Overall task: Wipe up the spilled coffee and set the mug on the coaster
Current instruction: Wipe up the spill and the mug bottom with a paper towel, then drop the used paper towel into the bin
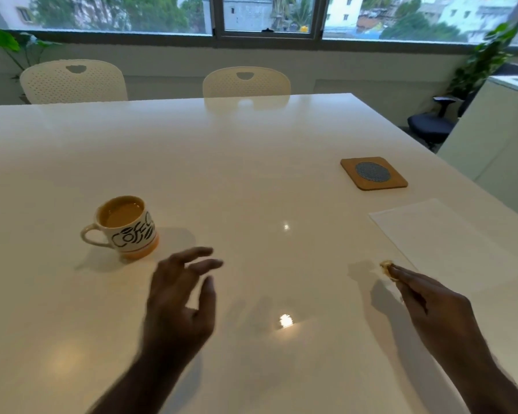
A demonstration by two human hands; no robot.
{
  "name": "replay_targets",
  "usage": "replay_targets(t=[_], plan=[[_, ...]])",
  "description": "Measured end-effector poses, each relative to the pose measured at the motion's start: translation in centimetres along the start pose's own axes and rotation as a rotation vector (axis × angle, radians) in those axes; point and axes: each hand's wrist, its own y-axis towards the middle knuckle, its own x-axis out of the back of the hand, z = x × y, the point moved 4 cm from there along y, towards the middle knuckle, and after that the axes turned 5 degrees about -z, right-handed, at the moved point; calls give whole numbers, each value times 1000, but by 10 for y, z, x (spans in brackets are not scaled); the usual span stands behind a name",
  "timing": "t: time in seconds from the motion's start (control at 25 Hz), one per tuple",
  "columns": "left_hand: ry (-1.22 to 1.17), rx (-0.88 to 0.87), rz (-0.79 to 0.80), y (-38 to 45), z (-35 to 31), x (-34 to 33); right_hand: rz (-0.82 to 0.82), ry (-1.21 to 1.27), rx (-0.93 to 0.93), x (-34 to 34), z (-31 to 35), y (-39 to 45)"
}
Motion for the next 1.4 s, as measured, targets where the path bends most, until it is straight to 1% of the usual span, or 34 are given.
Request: replay_targets(t=[0.12,0.2,0.28,0.36,0.52,0.72,0.96,1.12,1.4], plan=[[-14,71,262,-7,-20,-39,-67,93,-74,17,-4,-18],[31,110,404,-14,-31,-64,-112,142,-120,27,-10,-26],[77,129,522,-19,-43,-89,-138,160,-118,35,-16,-30],[130,111,604,-23,-60,-116,-162,144,-67,45,-25,-32],[150,55,696,-26,-107,-167,-200,91,95,71,-50,-33],[150,-58,786,-22,-177,-241,-260,-83,139,127,-108,-33],[135,-177,904,-25,-256,-333,-306,-259,26,191,-188,-37],[77,-248,962,-36,-309,-388,-378,-325,-83,233,-241,-49],[33,-385,1018,-57,-392,-477,-543,-337,-254,295,-325,-73]])
